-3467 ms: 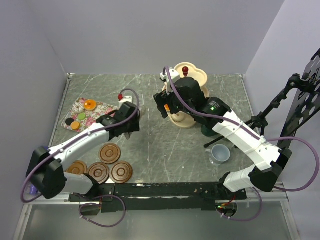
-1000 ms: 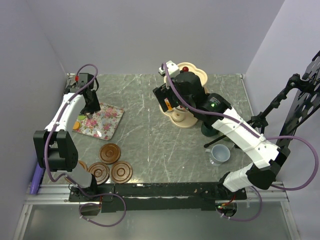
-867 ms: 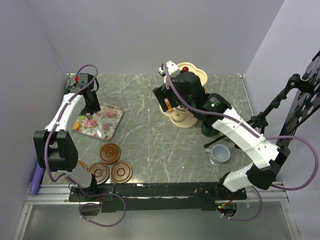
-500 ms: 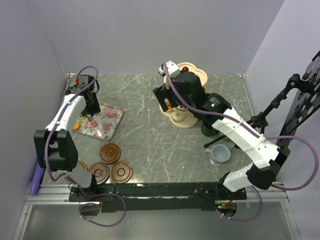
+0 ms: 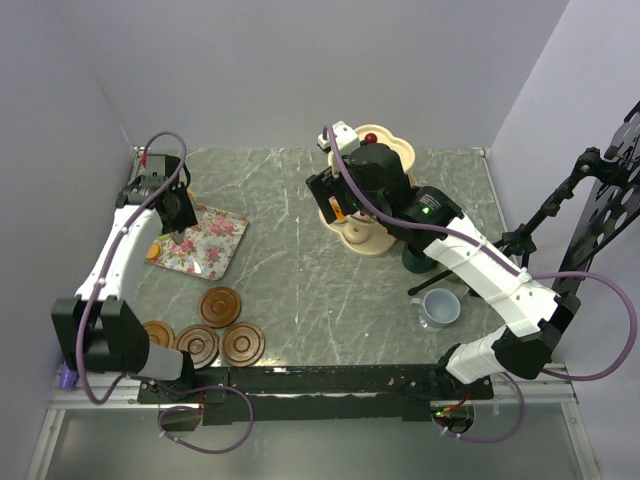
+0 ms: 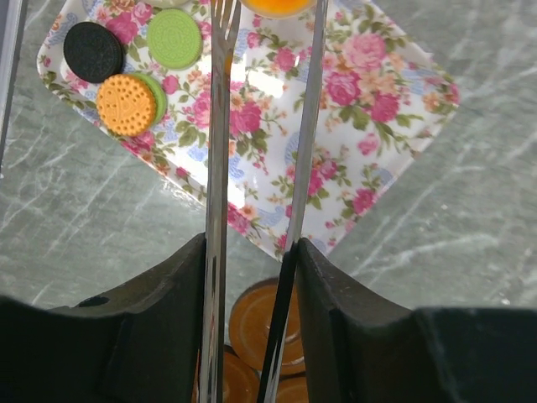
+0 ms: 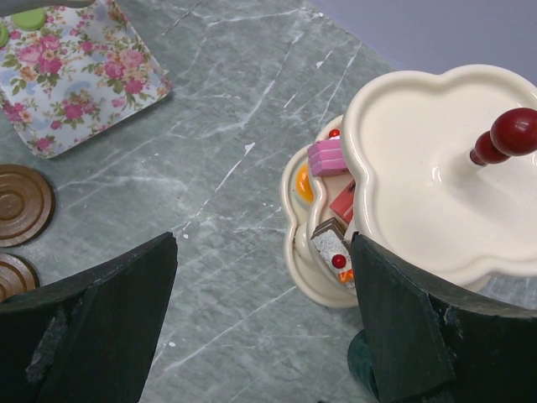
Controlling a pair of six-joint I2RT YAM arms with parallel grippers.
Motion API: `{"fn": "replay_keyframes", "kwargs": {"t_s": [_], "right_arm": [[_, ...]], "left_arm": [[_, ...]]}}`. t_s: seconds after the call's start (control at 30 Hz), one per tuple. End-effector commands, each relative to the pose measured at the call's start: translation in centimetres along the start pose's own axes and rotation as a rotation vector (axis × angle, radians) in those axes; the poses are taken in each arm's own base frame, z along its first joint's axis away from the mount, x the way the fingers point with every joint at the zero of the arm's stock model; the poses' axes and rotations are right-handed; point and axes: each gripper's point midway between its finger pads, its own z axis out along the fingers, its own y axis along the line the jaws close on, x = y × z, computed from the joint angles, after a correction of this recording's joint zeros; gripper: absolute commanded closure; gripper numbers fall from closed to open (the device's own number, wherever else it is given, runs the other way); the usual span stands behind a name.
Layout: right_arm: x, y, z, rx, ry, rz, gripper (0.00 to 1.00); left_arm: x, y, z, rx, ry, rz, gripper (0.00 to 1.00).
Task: Serve the afternoon tea
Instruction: Pick up the desert from the tray, then place the desert on the desert table.
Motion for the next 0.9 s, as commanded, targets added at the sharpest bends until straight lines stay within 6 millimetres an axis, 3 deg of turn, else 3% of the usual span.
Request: {"fn": "replay_keyframes", "kwargs": {"t_s": [0.0, 0.1, 0.37, 0.47, 0.57, 0.7, 0.87], "right_arm": [[-1.9, -0.8, -0.6, 0.023, -0.059, 0.018, 0.1], [-2.0, -1.1, -0.6, 0.044, -0.059, 0.019, 0.1], [-2.4, -1.8, -0.9, 0.072, -0.073, 0.031, 0.1], [-2.8, -1.9, -1.3, 0.076, -0.085, 0.034, 0.1], [-3.2, -2.0, -1.4, 0.081, -0.096, 0.036, 0.1], [-3.7, -2.2, -1.6, 0.082, -0.114, 0.038, 0.1], [-3.6, -2.1, -1.7, 0.078, -0.116, 0.039, 0.1]], "left_arm": [[-0.3, -1.8, -3.3, 0.112, -0.098, -0.033, 0.59], [0.8, -4.4, -4.7, 0.203, -0.121, -0.011, 0.59], [6.2, -16.1, -8.0, 0.495, -0.118, 0.194, 0.59], [8.4, -19.7, -8.3, 0.549, -0.074, 0.283, 0.59], [10.3, -22.3, -8.5, 0.573, -0.048, 0.369, 0.59], [11.3, -25.1, -9.5, 0.626, -0.053, 0.411, 0.6], [12.7, -28.2, -11.9, 0.713, -0.073, 0.458, 0.6]]}}
